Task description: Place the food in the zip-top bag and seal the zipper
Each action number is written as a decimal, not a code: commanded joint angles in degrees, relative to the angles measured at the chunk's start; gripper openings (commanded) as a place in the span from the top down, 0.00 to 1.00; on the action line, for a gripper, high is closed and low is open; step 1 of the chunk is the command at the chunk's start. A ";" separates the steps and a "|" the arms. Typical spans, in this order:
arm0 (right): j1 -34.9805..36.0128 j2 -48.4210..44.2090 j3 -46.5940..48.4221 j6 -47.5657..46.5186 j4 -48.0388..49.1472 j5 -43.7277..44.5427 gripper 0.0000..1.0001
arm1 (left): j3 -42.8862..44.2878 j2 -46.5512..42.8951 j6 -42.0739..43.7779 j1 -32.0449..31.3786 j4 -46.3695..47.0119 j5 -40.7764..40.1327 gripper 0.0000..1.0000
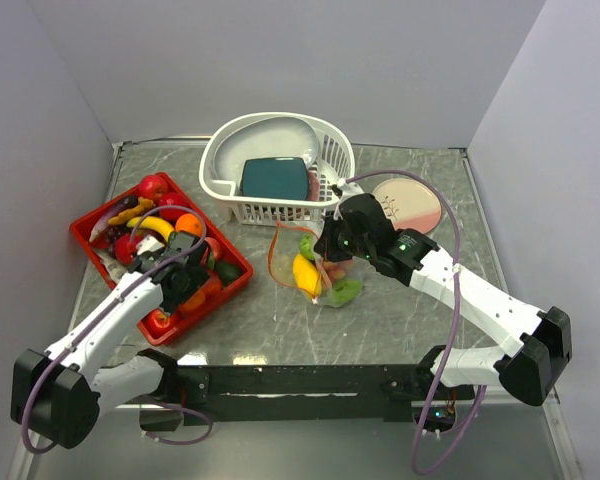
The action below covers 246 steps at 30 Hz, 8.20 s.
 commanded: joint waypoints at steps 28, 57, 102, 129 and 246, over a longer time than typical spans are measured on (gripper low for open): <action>-0.09 -0.36 1.99 -0.45 1.34 0.80 0.99 | 21.21 0.31 18.35 -4.27 4.26 2.53 0.81; 0.26 0.87 6.74 3.50 -2.26 5.55 0.99 | 29.40 20.79 16.24 -28.28 27.73 11.06 0.10; 0.35 -0.10 3.14 0.69 -0.33 3.79 0.98 | -0.92 16.22 15.72 -0.33 31.42 16.15 0.28; 0.35 1.04 4.37 0.95 -0.60 3.97 0.99 | 7.25 4.97 22.39 -0.51 17.62 14.04 0.75; 0.53 -0.63 4.80 2.27 -2.53 6.96 0.99 | 22.63 3.12 22.66 -14.39 18.14 15.27 0.90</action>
